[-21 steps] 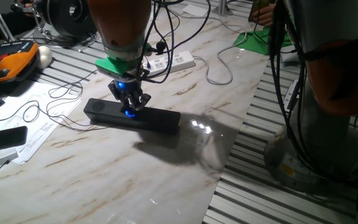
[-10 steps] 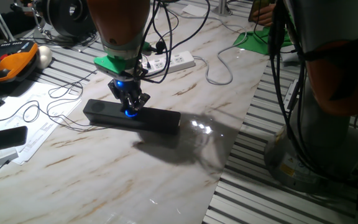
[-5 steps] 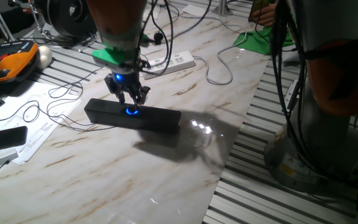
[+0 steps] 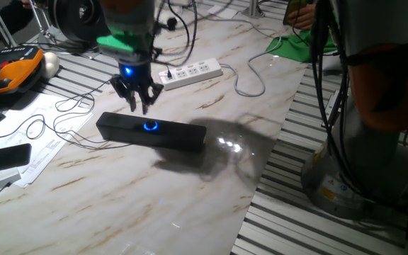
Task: Turn the knob to increase the volume of the speaker
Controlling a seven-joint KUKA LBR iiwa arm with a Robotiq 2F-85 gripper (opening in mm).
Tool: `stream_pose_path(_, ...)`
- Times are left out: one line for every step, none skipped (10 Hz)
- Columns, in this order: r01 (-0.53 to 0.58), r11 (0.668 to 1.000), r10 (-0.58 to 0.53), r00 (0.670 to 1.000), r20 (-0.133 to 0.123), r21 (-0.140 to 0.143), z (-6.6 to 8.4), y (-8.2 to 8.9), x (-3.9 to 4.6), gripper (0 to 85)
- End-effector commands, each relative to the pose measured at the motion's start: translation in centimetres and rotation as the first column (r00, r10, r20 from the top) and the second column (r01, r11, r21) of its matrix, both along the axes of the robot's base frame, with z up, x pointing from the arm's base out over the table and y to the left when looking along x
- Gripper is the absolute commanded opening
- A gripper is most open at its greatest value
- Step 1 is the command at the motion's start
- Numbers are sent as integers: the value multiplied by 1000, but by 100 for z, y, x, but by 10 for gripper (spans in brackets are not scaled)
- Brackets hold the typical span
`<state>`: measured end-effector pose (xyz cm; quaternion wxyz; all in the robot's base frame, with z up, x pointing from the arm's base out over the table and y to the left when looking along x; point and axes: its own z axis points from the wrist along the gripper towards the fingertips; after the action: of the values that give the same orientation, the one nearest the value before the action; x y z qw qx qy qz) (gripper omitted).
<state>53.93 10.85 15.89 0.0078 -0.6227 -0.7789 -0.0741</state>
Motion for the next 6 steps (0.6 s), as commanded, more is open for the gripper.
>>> stream_pose_path(-482,876,482,876,18,8,52,-3,24,170)
stream_pose_path(-584,812,582,812,51,20,93,-17,52,170)
stream_pose_path(-682,731,678,731,79,27,121,-42,75,0)
stream_pose_path(-748,662,742,663,97,48,163,-48,109,0)
stream_pose_path(-797,600,791,603,100,67,225,-31,143,0)
stream_pose_path(-844,534,840,536,88,49,290,9,155,0)
